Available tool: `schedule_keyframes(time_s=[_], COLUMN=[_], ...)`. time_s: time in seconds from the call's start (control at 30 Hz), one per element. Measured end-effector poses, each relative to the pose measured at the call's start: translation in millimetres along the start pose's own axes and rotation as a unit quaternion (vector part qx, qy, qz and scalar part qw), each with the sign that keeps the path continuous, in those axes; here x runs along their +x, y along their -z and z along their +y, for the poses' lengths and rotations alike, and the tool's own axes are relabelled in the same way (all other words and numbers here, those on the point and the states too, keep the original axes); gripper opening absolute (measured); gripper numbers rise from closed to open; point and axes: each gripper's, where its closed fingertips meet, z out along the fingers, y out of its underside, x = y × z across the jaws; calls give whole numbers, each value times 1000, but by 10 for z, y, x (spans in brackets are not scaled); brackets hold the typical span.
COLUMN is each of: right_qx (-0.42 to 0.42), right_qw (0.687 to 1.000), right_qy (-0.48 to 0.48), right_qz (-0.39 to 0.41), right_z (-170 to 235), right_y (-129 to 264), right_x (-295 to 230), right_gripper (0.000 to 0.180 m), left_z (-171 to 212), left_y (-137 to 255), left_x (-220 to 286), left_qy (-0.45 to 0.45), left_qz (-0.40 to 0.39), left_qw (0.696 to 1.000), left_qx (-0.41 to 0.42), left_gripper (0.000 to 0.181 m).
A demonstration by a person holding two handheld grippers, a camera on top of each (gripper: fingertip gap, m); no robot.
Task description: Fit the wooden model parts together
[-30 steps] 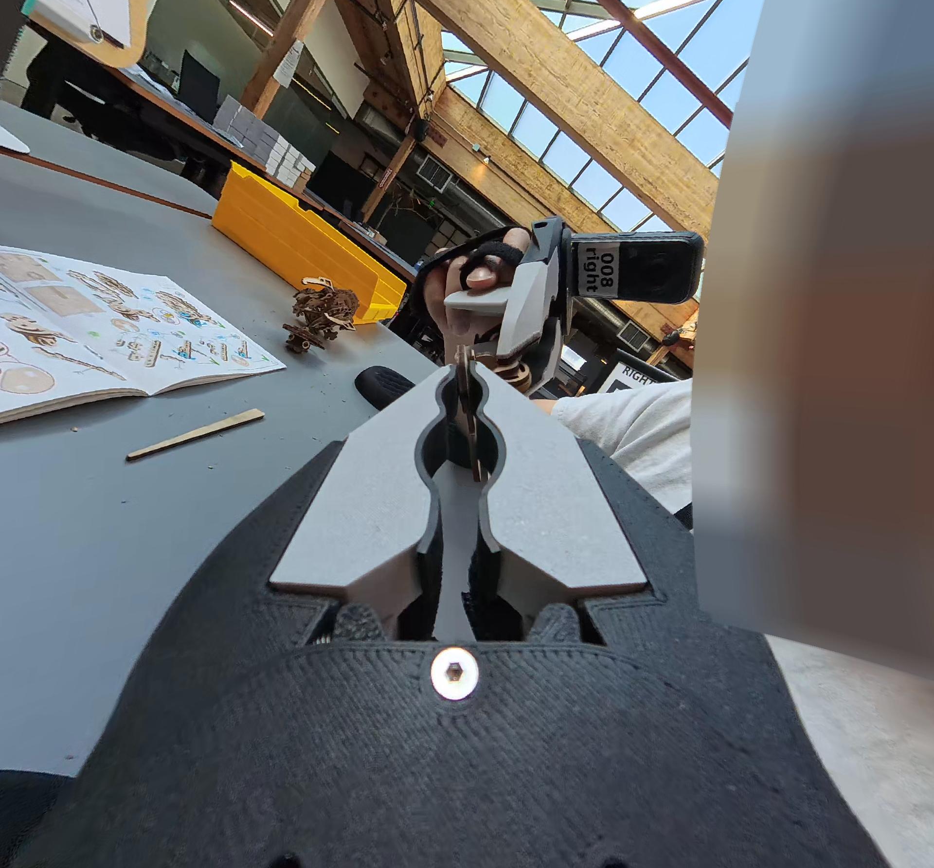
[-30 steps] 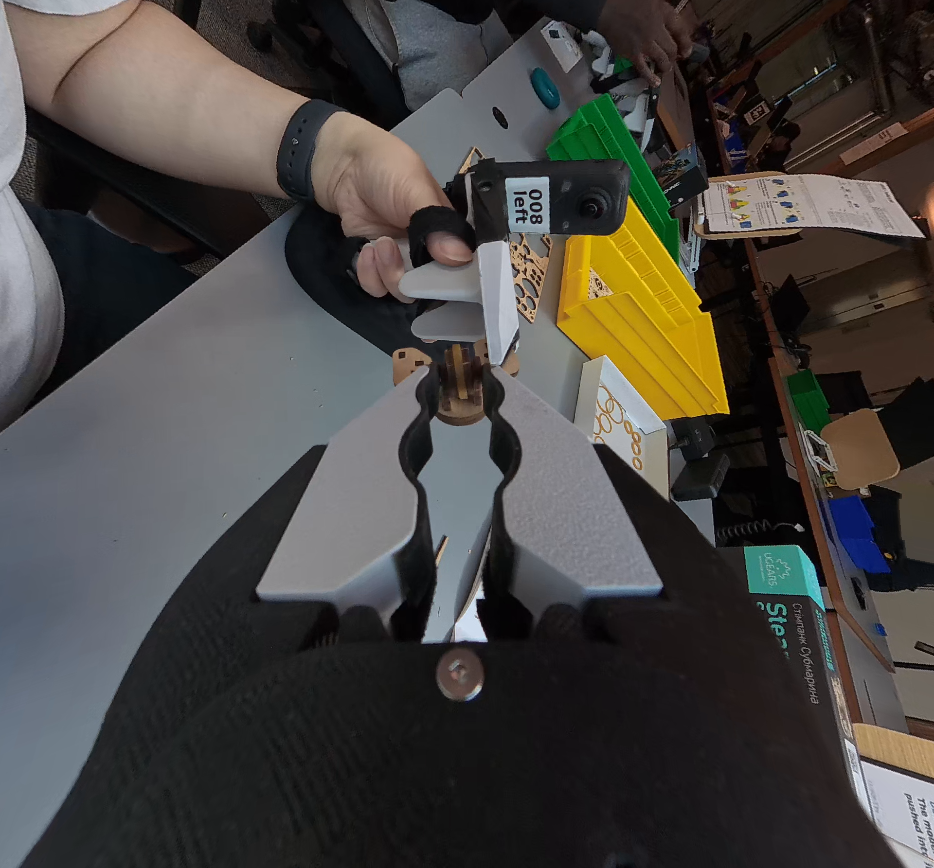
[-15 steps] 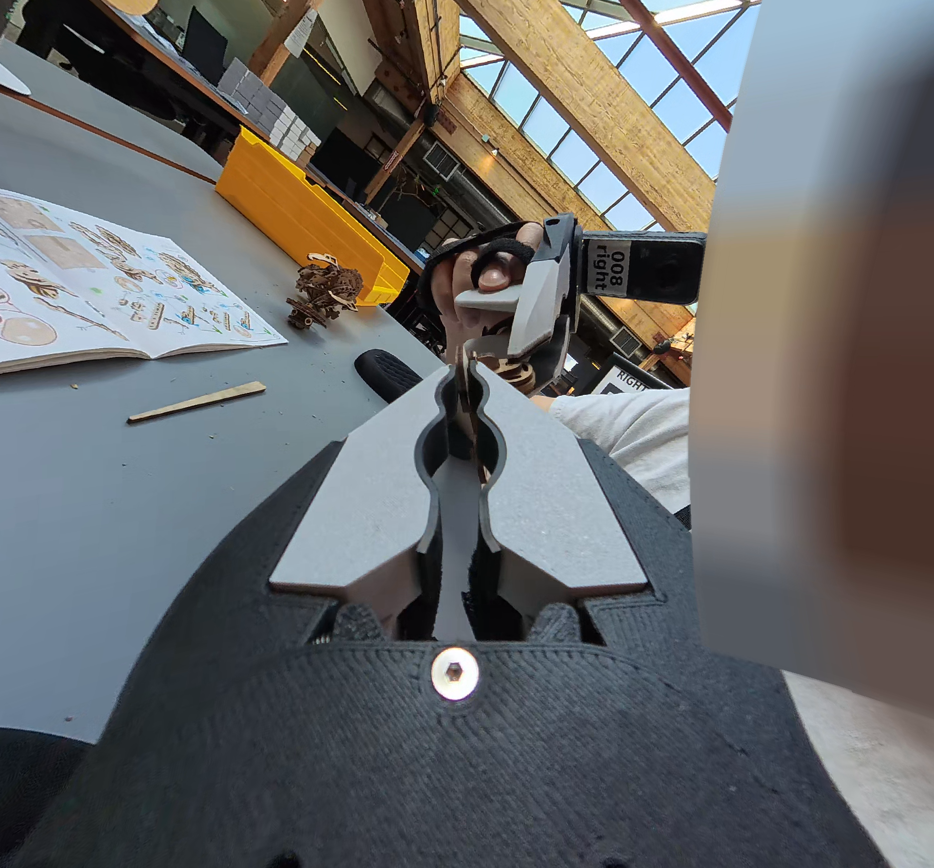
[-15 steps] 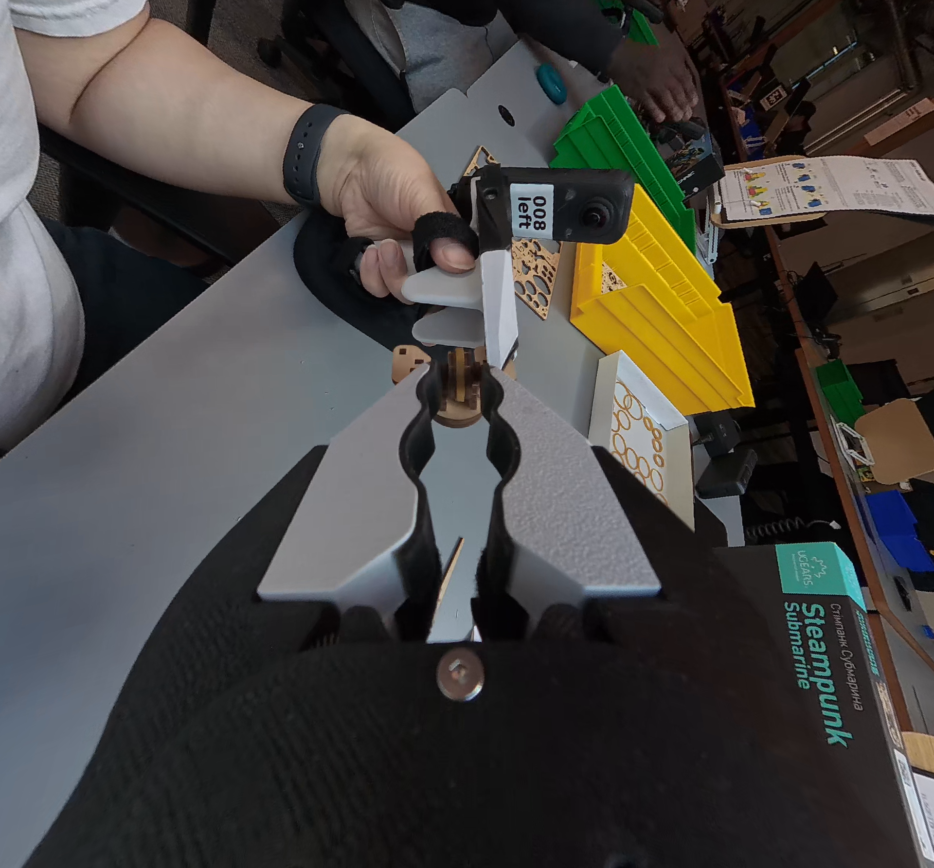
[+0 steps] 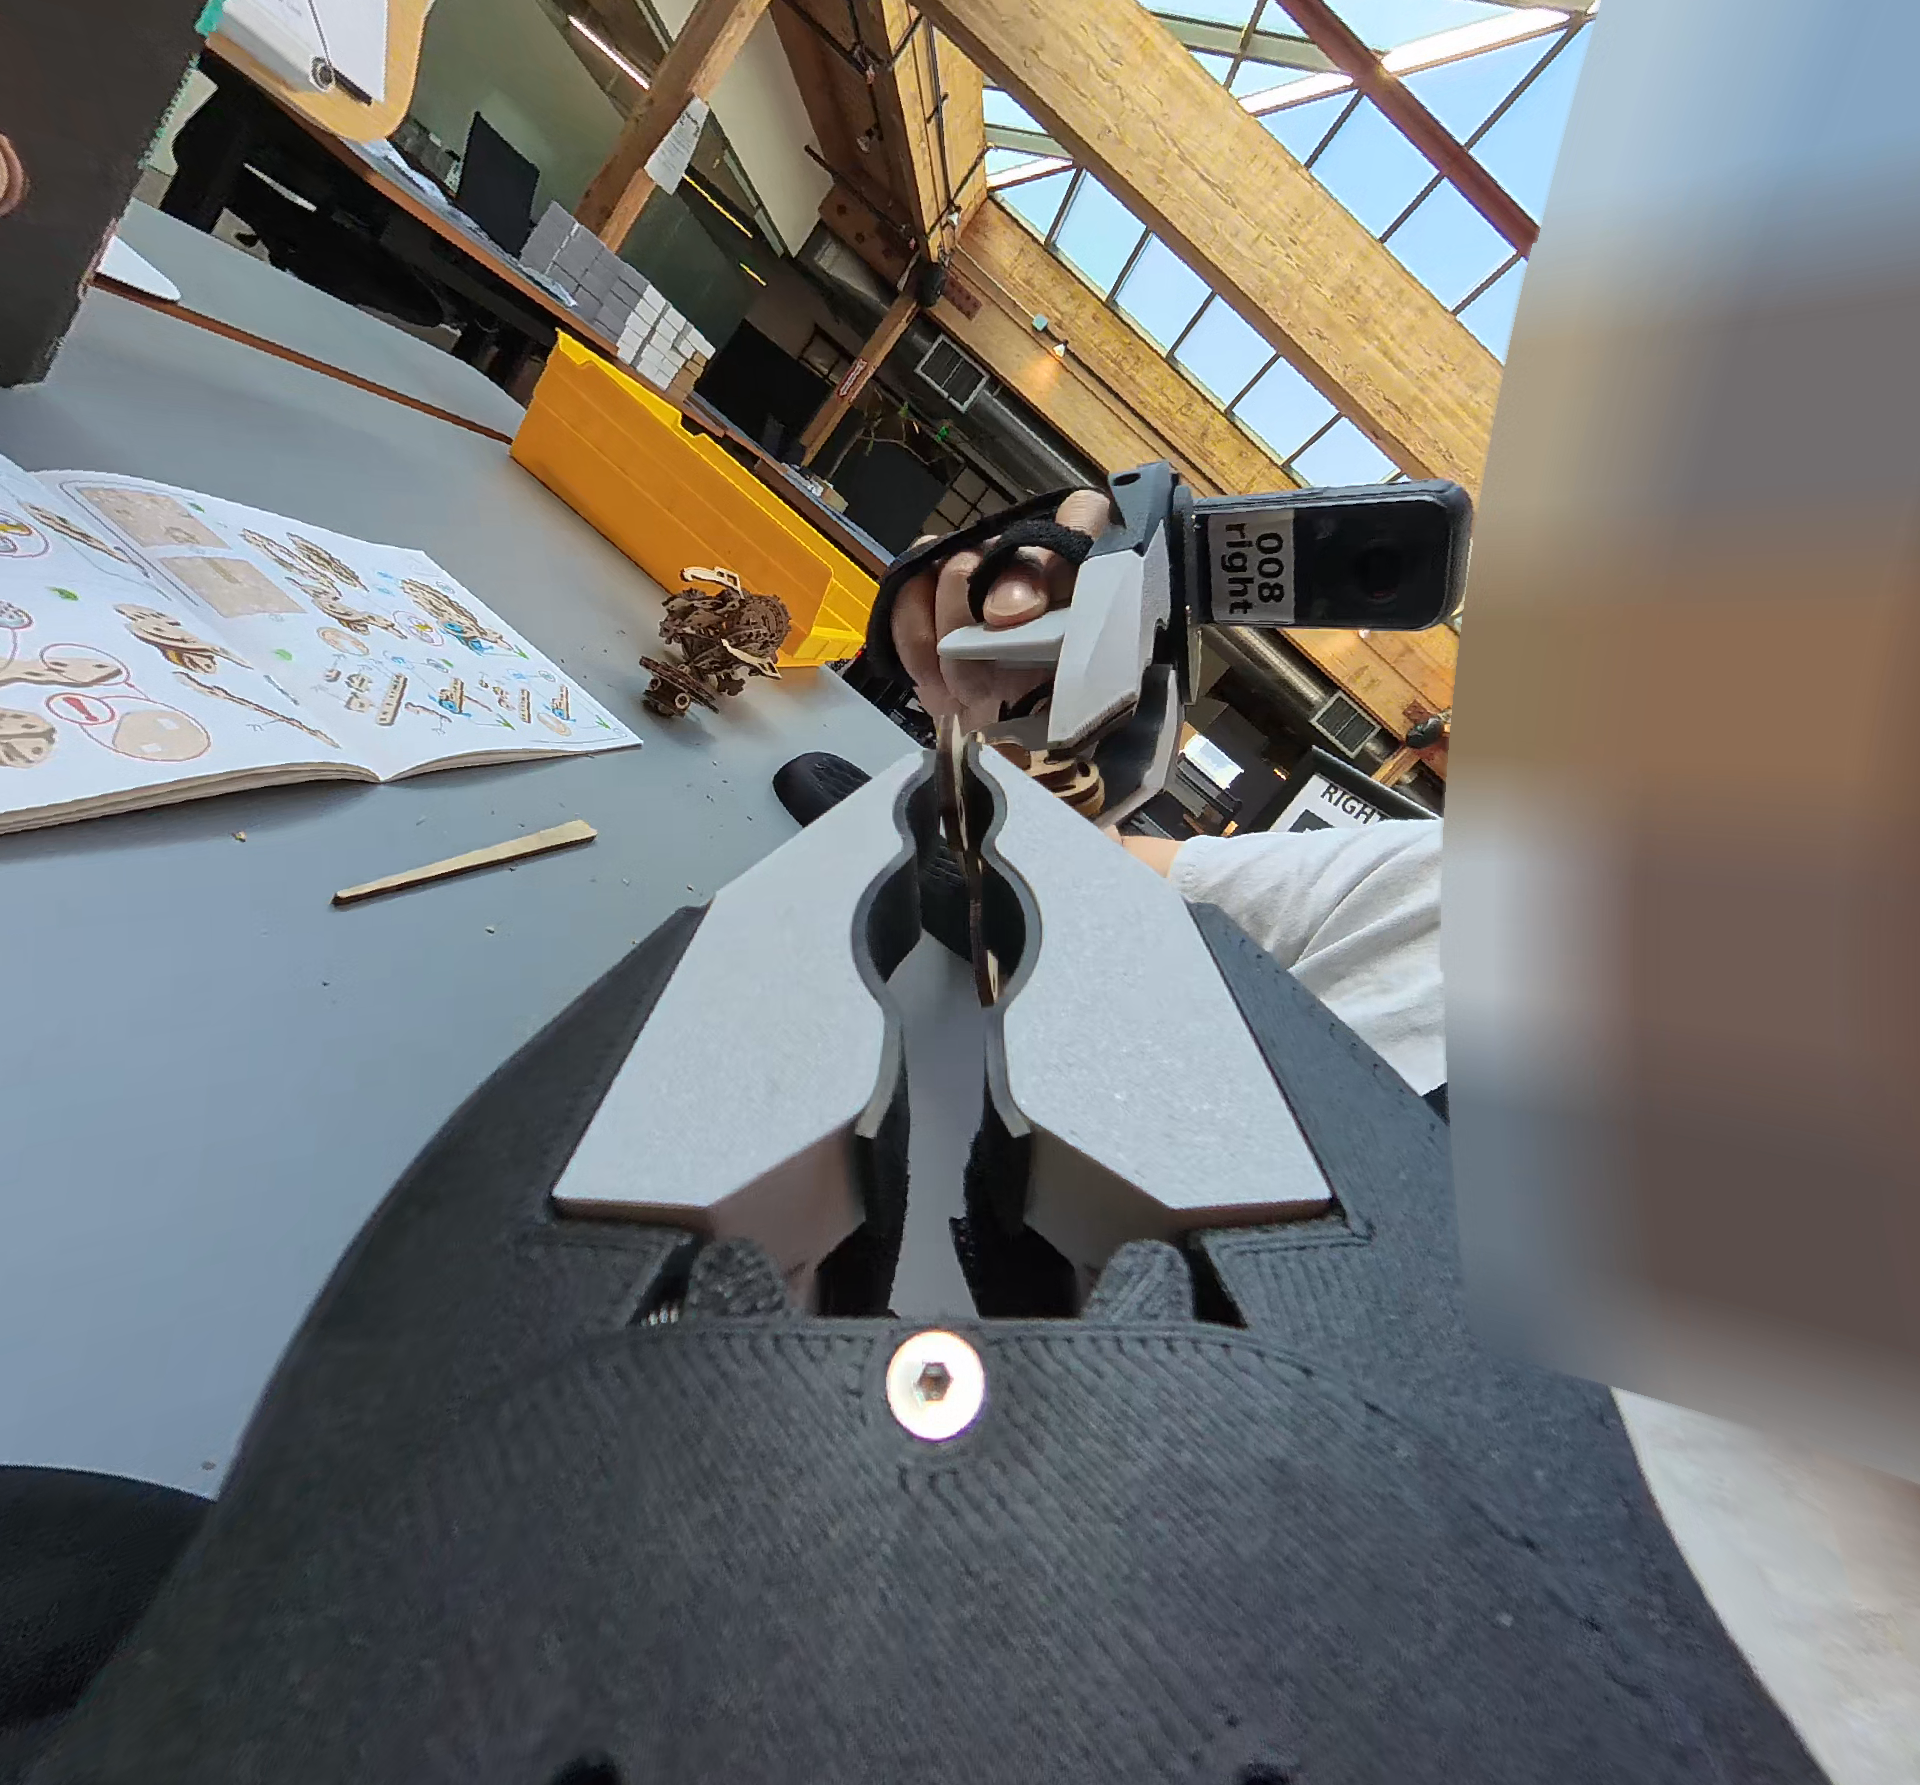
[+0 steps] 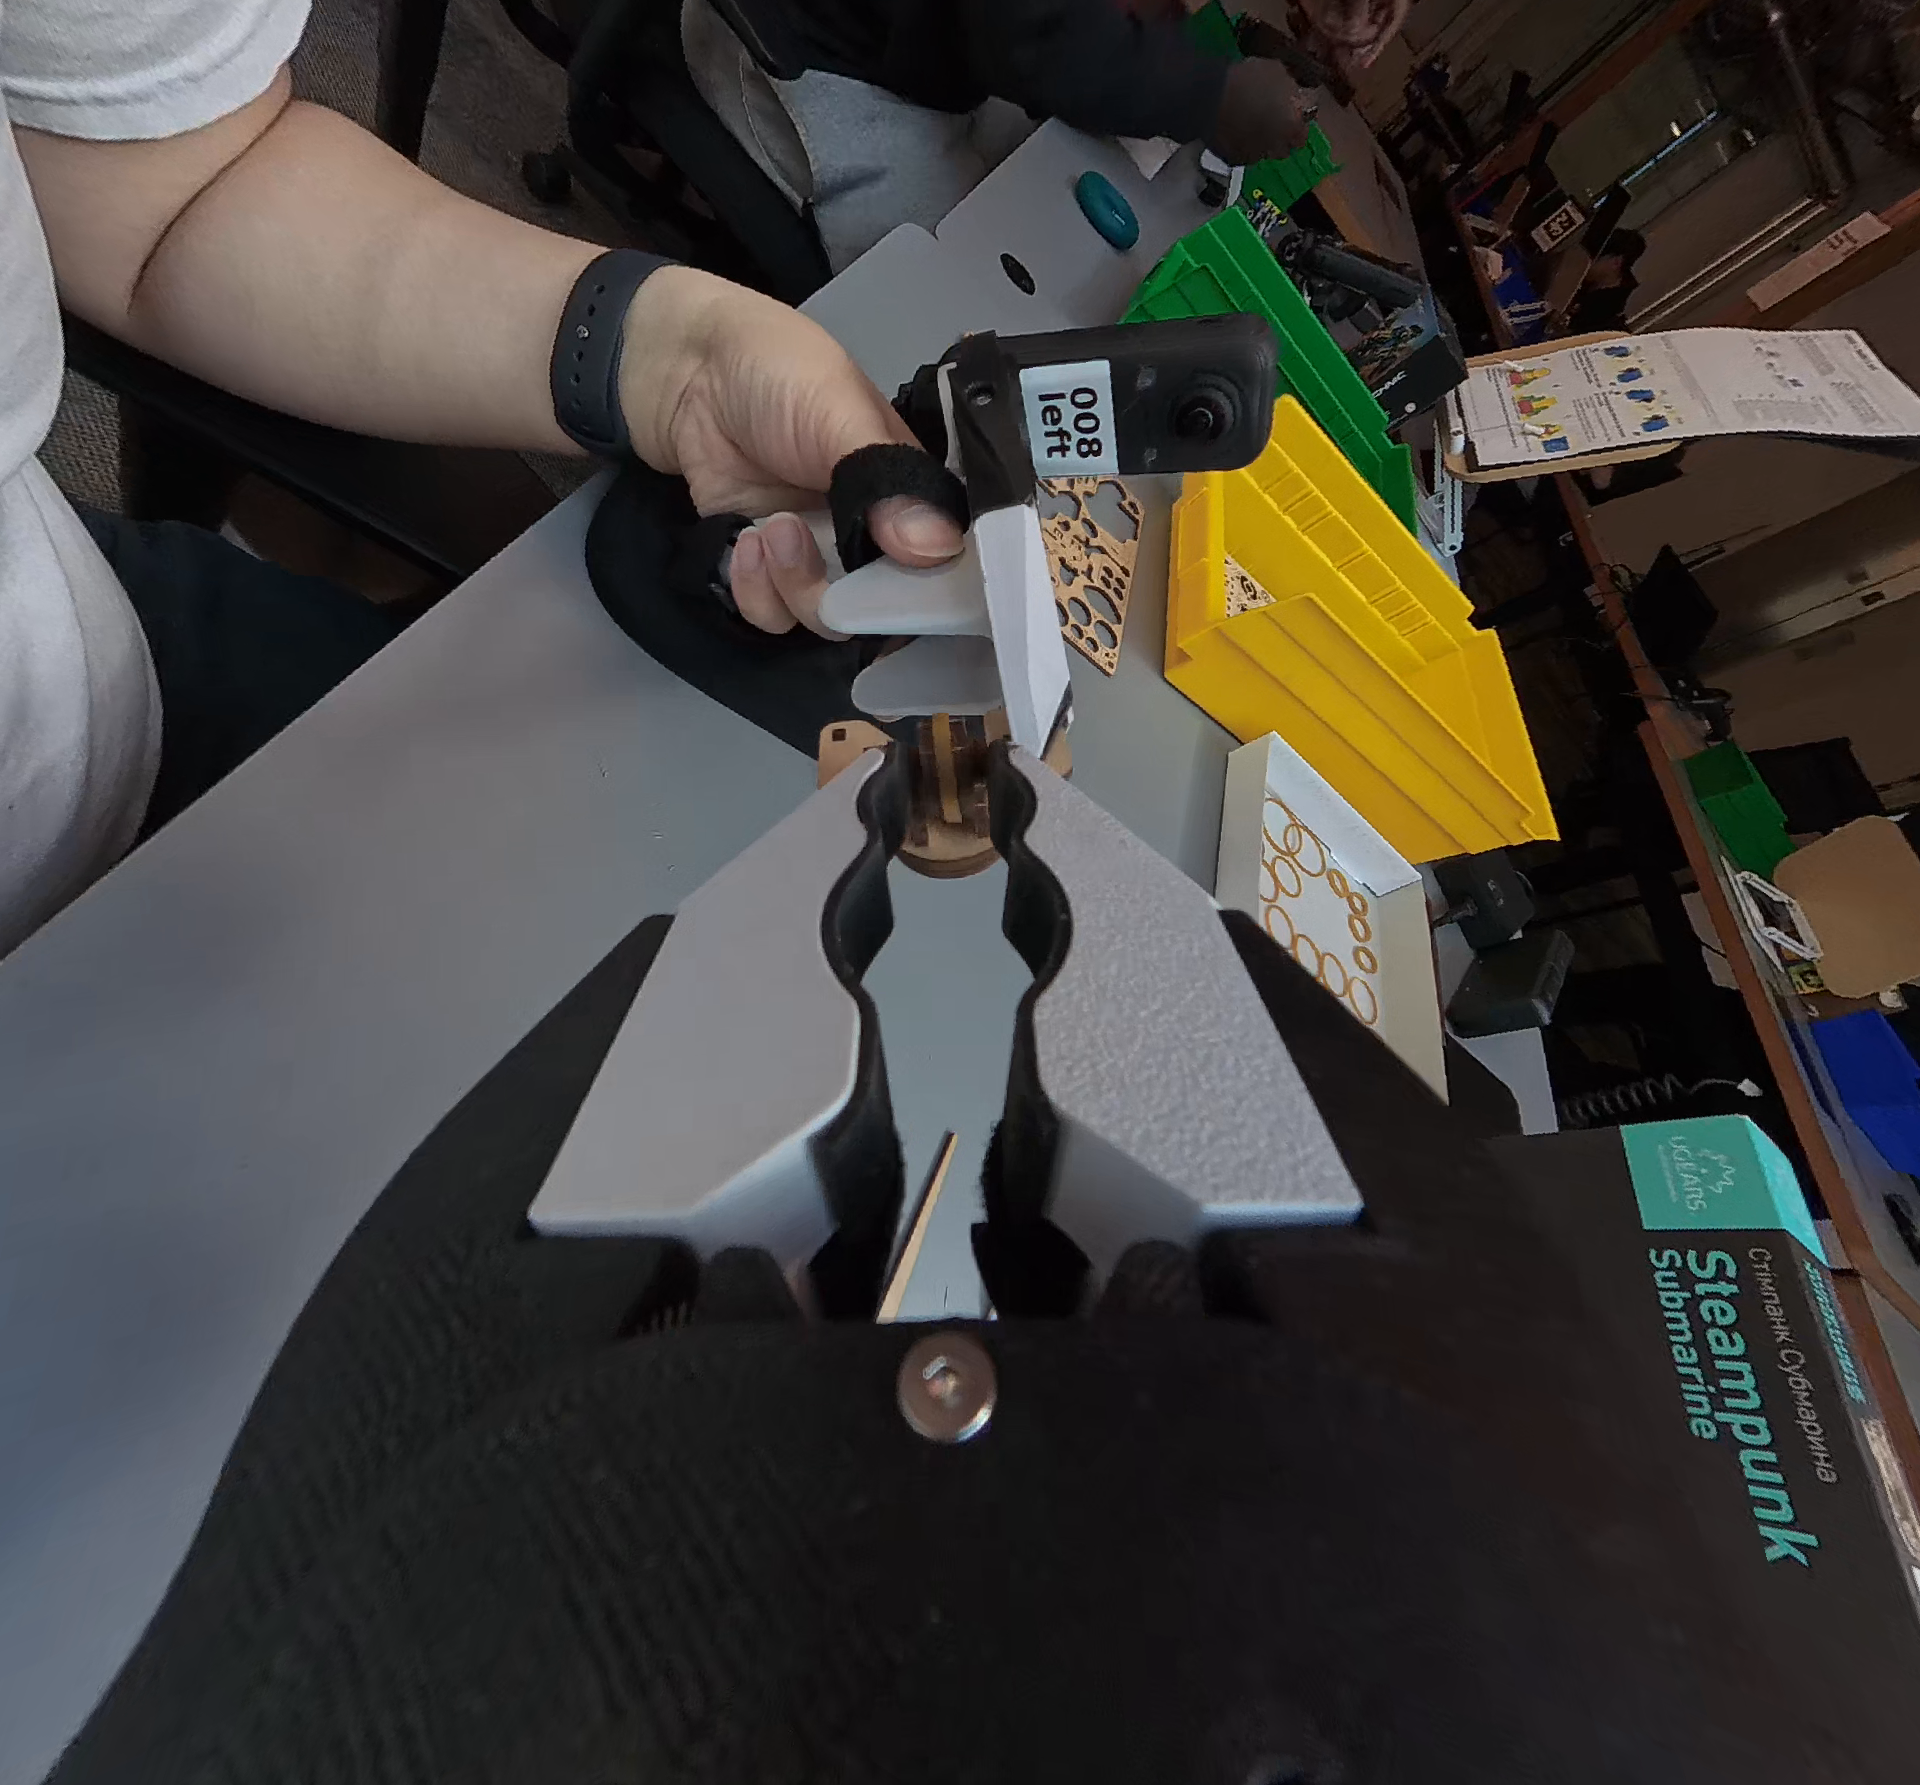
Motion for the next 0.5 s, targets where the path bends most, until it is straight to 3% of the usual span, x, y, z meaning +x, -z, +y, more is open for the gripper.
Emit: schedule_keyframes(time_s=[0.13, 0.23, 0.5], right_qx=[36, 45, 53], right_qw=[998, 998, 996], right_qy=[37, 35, 66], right_qz=[18, 31, 38], right_z=[-81, -126, -199], right_y=[33, 42, 81], right_x=[0, 34, -3], right_gripper=[18, 30, 30], left_z=[-30, -24, -35], left_y=[-18, -36, -52], left_x=[108, 147, 261], left_qy=[-28, -54, -101], left_qz=[14, 14, 19], left_qw=[999, 998, 995], left_qx=[7, 4, 4], left_gripper=[0, 0, 0])
